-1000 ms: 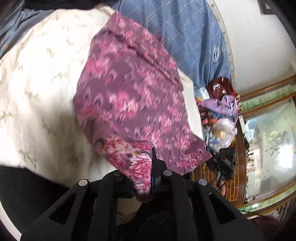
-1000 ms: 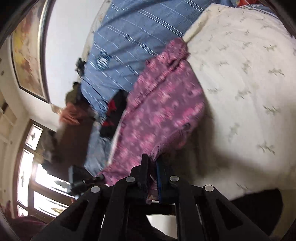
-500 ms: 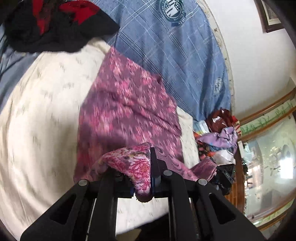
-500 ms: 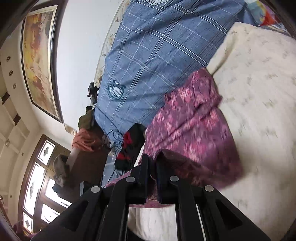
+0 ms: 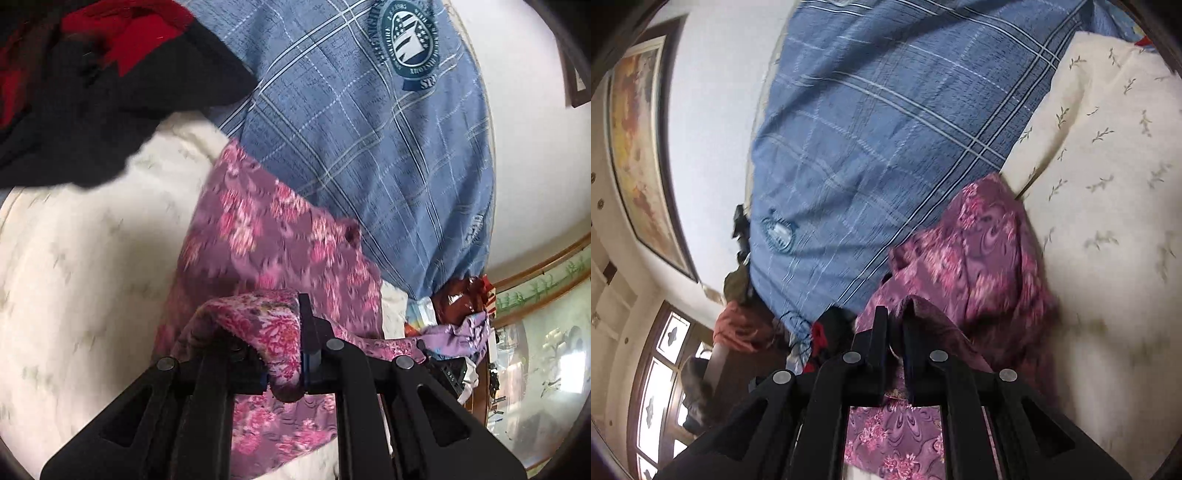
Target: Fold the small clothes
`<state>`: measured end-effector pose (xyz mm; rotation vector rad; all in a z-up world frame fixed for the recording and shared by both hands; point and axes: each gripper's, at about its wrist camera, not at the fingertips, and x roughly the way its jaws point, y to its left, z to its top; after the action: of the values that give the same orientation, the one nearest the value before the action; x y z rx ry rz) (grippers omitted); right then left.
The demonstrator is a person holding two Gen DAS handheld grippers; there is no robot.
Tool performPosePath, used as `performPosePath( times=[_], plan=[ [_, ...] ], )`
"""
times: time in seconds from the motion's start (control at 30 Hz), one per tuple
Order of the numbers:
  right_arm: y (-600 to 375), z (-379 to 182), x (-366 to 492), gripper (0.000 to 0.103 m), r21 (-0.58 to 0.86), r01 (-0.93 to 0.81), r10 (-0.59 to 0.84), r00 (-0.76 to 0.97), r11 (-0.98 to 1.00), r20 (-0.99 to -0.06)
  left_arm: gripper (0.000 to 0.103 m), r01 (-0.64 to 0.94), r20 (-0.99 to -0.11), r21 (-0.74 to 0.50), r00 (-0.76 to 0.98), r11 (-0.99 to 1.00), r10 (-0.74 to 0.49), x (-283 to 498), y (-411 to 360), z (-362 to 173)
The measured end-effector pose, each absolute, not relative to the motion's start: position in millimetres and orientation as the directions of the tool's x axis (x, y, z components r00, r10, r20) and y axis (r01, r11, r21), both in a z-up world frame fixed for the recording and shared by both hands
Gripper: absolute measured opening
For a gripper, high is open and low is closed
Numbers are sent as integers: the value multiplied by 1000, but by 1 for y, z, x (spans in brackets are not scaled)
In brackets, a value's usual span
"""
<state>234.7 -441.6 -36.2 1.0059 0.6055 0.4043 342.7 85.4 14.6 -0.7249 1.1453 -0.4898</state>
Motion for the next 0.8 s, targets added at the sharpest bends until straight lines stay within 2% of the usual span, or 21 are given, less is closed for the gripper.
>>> performPosePath(
  times=[0.27,0.43,0.47,0.57,0.63,0.7,0.8],
  plan=[
    [-457,-57,285,7,893,11,532,800,449,-278,9,-25,-672,-702,354,712,-650,407,66,0],
    [-467,-71,317,7,901,75,519,796,428,-312,10,-128,-705,-696,307,707,-639,445,63,-33],
    [-469,-74,323,11,901,93,514,794,424,-324,10,-157,-708,-698,292,698,-642,452,64,-40],
    [-481,-76,333,13,905,127,487,808,406,-332,11,-235,-667,-745,250,625,-701,466,71,-52],
    [-496,-74,333,13,916,140,450,837,376,-312,21,-229,-627,-779,256,584,-736,470,76,-47],
    [-508,-66,328,13,908,151,417,850,392,-321,53,-212,-605,-796,299,566,-738,468,84,-34],
    [-508,-52,321,21,866,138,428,825,481,-369,74,-186,-563,-823,391,537,-728,462,108,-10]
  ],
)
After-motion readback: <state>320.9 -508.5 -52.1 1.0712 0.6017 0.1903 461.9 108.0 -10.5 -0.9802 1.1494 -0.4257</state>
